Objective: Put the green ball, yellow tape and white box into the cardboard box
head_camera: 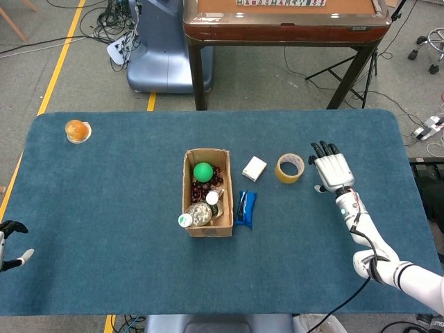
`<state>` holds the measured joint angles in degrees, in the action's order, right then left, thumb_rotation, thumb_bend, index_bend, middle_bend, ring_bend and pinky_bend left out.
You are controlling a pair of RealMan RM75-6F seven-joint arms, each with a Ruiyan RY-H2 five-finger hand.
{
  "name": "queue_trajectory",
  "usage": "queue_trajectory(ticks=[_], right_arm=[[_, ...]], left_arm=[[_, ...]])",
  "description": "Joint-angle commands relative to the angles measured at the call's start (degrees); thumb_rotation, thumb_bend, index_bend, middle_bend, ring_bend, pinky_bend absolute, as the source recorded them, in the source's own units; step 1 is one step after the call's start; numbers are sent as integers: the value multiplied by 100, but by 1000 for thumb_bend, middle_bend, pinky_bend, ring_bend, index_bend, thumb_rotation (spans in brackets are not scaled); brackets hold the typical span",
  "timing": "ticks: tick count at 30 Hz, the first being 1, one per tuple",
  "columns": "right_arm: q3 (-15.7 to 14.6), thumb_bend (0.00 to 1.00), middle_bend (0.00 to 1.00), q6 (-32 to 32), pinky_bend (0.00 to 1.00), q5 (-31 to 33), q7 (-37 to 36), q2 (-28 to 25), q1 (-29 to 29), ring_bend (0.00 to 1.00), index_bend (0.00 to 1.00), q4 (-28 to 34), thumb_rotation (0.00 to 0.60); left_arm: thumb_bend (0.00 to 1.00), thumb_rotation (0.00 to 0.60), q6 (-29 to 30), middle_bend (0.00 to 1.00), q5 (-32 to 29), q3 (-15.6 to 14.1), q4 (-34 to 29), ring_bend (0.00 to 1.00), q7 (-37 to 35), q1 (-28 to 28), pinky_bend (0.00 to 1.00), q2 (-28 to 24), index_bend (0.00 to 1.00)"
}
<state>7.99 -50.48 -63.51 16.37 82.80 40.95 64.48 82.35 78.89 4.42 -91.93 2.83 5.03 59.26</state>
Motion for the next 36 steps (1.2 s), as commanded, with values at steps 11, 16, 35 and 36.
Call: queue_trajectory(ticks=[11, 16, 35, 36], right_arm=[[208, 98, 58, 428, 106, -160, -290, 911, 425, 0, 435, -1099, 600], [241, 115, 58, 536, 106, -192, -324, 1141, 524, 0, 444, -1384, 600], [227, 267, 58, 846, 105, -350, -498, 1654, 612, 0, 507, -2269, 600], [224, 272, 58, 875, 104, -350, -486, 1670, 615, 0, 507, -2297, 600]], left_arm=[[146, 600, 44, 441, -20, 28, -28, 410, -104, -25, 569, -60, 469], [146, 600, 85, 441, -30, 54, -43, 410, -144, -38, 569, -90, 469], [146, 600, 83, 441, -21, 52, -88, 410, -181, -44, 569, -123, 469], [146, 600, 84, 441, -21, 53, -89, 410, -182, -45, 569, -124, 469]])
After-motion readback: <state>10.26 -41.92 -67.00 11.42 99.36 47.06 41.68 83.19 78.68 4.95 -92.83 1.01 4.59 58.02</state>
